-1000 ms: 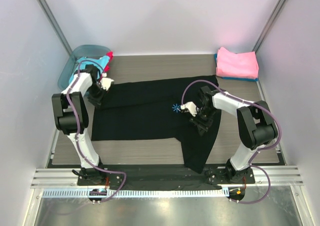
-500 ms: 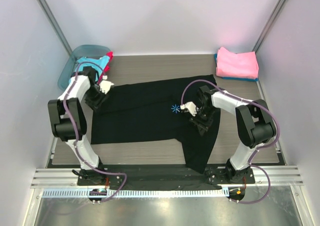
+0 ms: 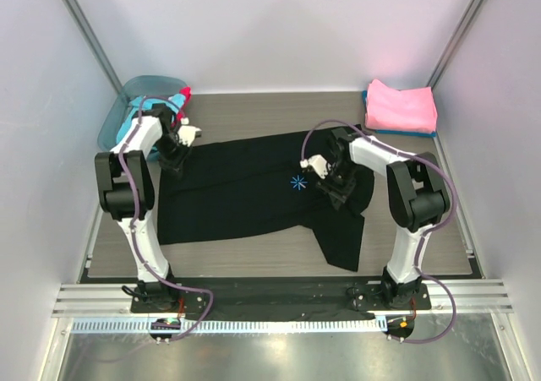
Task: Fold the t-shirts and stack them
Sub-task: Fold the tshirt
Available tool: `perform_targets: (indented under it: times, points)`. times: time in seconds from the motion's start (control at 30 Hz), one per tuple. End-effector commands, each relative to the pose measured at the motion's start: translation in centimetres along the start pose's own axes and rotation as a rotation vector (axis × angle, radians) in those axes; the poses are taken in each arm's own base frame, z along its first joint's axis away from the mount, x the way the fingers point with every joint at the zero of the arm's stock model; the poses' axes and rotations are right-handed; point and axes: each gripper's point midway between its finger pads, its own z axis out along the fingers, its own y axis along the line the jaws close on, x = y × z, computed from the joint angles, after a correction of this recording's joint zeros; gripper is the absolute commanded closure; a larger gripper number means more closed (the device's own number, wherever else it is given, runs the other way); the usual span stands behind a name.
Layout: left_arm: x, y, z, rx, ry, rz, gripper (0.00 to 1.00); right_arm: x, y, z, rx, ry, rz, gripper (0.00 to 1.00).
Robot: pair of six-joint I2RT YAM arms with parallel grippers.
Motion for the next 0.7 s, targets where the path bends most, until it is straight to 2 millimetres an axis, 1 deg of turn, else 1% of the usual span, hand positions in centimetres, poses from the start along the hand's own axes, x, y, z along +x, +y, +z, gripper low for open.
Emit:
perform_targets:
  times: [0.0, 0.1, 0.2, 0.23, 0.3, 0.33, 0.4, 0.5, 0.57, 0.67]
  points:
    - [-0.1, -1.1, -0.1, 0.042, -0.01, -0.045, 0.85, -2.6, -1.8, -1.2, 0.051, -0.067, -0.005, 0.58]
    - [0.8, -1.4, 0.1, 0.047, 0.008, -0.045, 0.87, -3.1, -1.7, -2.2, 0.045, -0.076, -0.018, 0.58]
    - [1.7, -1.8, 0.1, 0.047, 0.022, -0.032, 0.87, -3.2, -0.7, -3.4, 0.005, -0.082, -0.04, 0.58]
    - [1.9, -1.9, 0.2, 0.046, 0.026, -0.031, 0.87, -2.9, 0.0, -3.8, -0.022, -0.074, -0.042, 0.57]
    - [2.3, -2.0, 0.3, 0.048, 0.032, -0.03, 0.88, -2.4, 0.6, -4.4, -0.022, -0.074, -0.054, 0.57]
    - [2.4, -2.0, 0.4, 0.049, 0.034, -0.031, 0.88, -1.4, 1.2, -4.1, -0.041, -0.053, -0.051, 0.57]
    - [2.7, -2.1, 0.8, 0.054, 0.042, -0.03, 0.88, -0.2, 2.2, -4.2, -0.06, -0.028, -0.065, 0.57]
    - [2.8, -2.1, 1.1, 0.055, 0.047, -0.028, 0.89, 0.8, 2.6, -4.6, -0.048, -0.021, -0.105, 0.57]
    - [3.0, -2.1, 1.4, 0.057, 0.055, -0.02, 0.89, 1.7, 3.3, -5.1, -0.042, -0.022, -0.137, 0.57]
    - [3.1, -2.0, 1.9, 0.053, 0.057, -0.015, 0.89, 3.2, 3.9, -4.5, -0.051, 0.01, -0.153, 0.57]
